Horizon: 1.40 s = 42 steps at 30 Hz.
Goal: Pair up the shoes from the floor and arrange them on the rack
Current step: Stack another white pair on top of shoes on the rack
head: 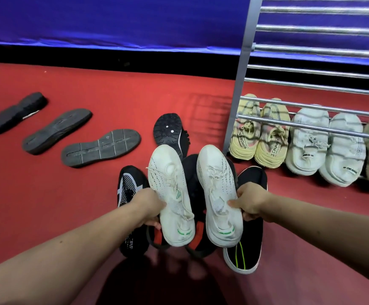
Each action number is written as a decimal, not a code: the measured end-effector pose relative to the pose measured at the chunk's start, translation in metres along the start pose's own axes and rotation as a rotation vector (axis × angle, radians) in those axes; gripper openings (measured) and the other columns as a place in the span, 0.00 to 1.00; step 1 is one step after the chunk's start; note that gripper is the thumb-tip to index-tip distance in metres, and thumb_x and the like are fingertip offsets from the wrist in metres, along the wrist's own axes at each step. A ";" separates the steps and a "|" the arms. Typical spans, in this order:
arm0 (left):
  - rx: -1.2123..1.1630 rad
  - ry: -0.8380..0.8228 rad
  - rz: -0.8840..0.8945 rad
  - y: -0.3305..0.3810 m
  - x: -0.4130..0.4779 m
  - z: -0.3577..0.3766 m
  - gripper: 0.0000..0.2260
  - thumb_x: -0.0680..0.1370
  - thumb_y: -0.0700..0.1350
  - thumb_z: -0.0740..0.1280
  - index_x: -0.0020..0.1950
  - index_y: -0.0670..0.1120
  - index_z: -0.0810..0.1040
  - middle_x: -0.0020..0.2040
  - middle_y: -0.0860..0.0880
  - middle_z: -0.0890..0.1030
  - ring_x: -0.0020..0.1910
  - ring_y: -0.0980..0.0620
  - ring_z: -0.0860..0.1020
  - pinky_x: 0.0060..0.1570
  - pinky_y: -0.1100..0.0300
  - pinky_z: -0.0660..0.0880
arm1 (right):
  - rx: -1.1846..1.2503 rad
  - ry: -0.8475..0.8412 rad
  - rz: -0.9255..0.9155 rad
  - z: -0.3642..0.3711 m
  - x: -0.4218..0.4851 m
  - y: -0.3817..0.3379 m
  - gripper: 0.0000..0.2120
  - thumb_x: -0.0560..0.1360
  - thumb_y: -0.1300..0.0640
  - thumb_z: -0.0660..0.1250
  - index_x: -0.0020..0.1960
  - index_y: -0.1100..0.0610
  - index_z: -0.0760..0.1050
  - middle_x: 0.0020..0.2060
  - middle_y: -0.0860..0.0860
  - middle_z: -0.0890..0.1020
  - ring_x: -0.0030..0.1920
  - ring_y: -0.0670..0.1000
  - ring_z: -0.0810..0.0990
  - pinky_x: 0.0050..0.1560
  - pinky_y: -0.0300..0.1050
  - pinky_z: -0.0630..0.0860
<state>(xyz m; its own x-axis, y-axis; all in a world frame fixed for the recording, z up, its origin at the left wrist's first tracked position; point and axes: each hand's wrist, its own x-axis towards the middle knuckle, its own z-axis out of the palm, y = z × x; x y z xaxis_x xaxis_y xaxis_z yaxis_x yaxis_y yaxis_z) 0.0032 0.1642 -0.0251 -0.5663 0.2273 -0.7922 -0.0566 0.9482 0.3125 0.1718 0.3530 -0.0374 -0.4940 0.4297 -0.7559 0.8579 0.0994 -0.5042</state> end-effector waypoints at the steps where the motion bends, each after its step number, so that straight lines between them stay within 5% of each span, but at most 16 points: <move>1: -0.027 0.020 0.027 -0.002 0.000 -0.001 0.08 0.79 0.40 0.61 0.47 0.34 0.71 0.32 0.36 0.80 0.22 0.45 0.79 0.29 0.54 0.81 | 0.030 0.045 -0.018 0.001 -0.001 -0.001 0.14 0.75 0.63 0.66 0.33 0.60 0.66 0.24 0.57 0.71 0.18 0.51 0.70 0.21 0.40 0.70; 5: -0.066 0.059 0.137 0.000 -0.005 -0.011 0.06 0.79 0.37 0.59 0.47 0.34 0.72 0.30 0.38 0.79 0.21 0.45 0.79 0.24 0.58 0.79 | 0.076 0.130 -0.050 -0.002 -0.007 0.001 0.20 0.72 0.68 0.64 0.26 0.58 0.60 0.23 0.54 0.66 0.19 0.52 0.68 0.24 0.41 0.73; 9: -0.044 0.046 0.226 0.007 -0.018 -0.027 0.08 0.78 0.39 0.61 0.40 0.38 0.71 0.39 0.32 0.81 0.36 0.35 0.83 0.44 0.42 0.81 | 0.016 0.189 -0.079 -0.011 -0.021 0.005 0.18 0.68 0.67 0.65 0.27 0.56 0.60 0.27 0.55 0.65 0.28 0.54 0.68 0.32 0.49 0.75; 13: 0.087 0.024 0.298 0.012 -0.043 -0.037 0.09 0.78 0.40 0.62 0.38 0.39 0.74 0.40 0.32 0.83 0.38 0.38 0.84 0.45 0.44 0.81 | -0.059 0.223 -0.118 -0.026 -0.048 0.003 0.19 0.70 0.66 0.66 0.27 0.57 0.60 0.23 0.53 0.66 0.21 0.51 0.68 0.25 0.41 0.72; 20: 0.196 0.005 0.457 0.033 -0.079 -0.043 0.16 0.78 0.40 0.62 0.29 0.43 0.71 0.27 0.42 0.80 0.33 0.42 0.83 0.26 0.61 0.77 | -0.203 0.292 -0.165 -0.058 -0.098 -0.003 0.18 0.71 0.60 0.66 0.28 0.56 0.60 0.25 0.51 0.66 0.31 0.53 0.71 0.32 0.45 0.66; 23: 0.279 0.008 0.515 0.044 -0.089 -0.043 0.14 0.77 0.42 0.61 0.31 0.45 0.69 0.29 0.42 0.82 0.29 0.46 0.82 0.19 0.65 0.68 | -0.164 0.347 -0.176 -0.068 -0.114 -0.002 0.19 0.71 0.61 0.66 0.28 0.56 0.60 0.25 0.51 0.66 0.31 0.52 0.71 0.32 0.47 0.68; 26: 0.324 0.004 0.556 0.055 -0.095 -0.039 0.12 0.77 0.43 0.61 0.33 0.45 0.68 0.29 0.40 0.82 0.23 0.50 0.80 0.22 0.60 0.69 | -0.152 0.372 -0.172 -0.077 -0.127 0.002 0.18 0.70 0.61 0.66 0.28 0.56 0.59 0.26 0.52 0.65 0.31 0.51 0.66 0.32 0.47 0.71; 30: 0.358 0.028 0.645 0.078 -0.098 -0.033 0.14 0.76 0.42 0.61 0.31 0.46 0.64 0.26 0.43 0.77 0.29 0.46 0.83 0.28 0.60 0.70 | -0.092 0.388 -0.145 -0.093 -0.138 0.012 0.18 0.70 0.62 0.65 0.28 0.55 0.59 0.26 0.52 0.63 0.27 0.50 0.64 0.27 0.40 0.64; 34: 0.479 0.061 0.721 0.112 -0.102 -0.023 0.12 0.76 0.42 0.59 0.32 0.44 0.66 0.33 0.34 0.82 0.31 0.42 0.83 0.29 0.58 0.70 | -0.092 0.437 -0.109 -0.114 -0.145 0.018 0.19 0.70 0.62 0.65 0.28 0.55 0.58 0.24 0.52 0.63 0.25 0.51 0.66 0.26 0.38 0.64; 38: 0.581 0.113 0.789 0.151 -0.109 -0.011 0.13 0.78 0.42 0.54 0.33 0.44 0.66 0.29 0.41 0.80 0.29 0.44 0.81 0.25 0.63 0.69 | -0.094 0.539 -0.091 -0.135 -0.146 0.019 0.19 0.72 0.61 0.65 0.27 0.56 0.59 0.25 0.52 0.65 0.25 0.50 0.65 0.24 0.38 0.63; 42: 0.653 0.277 0.850 0.193 -0.115 0.001 0.17 0.82 0.44 0.52 0.48 0.35 0.76 0.45 0.38 0.81 0.43 0.41 0.79 0.40 0.57 0.72 | -0.152 0.664 -0.091 -0.162 -0.138 0.013 0.20 0.75 0.58 0.63 0.27 0.57 0.60 0.25 0.52 0.67 0.27 0.51 0.65 0.27 0.43 0.60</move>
<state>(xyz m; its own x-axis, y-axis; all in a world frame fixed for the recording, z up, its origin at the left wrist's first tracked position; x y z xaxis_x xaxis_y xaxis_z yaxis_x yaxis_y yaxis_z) 0.0581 0.3211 0.1262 -0.3837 0.8799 -0.2804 0.8367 0.4597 0.2977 0.2736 0.4408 0.1282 -0.4154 0.8679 -0.2724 0.8512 0.2653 -0.4529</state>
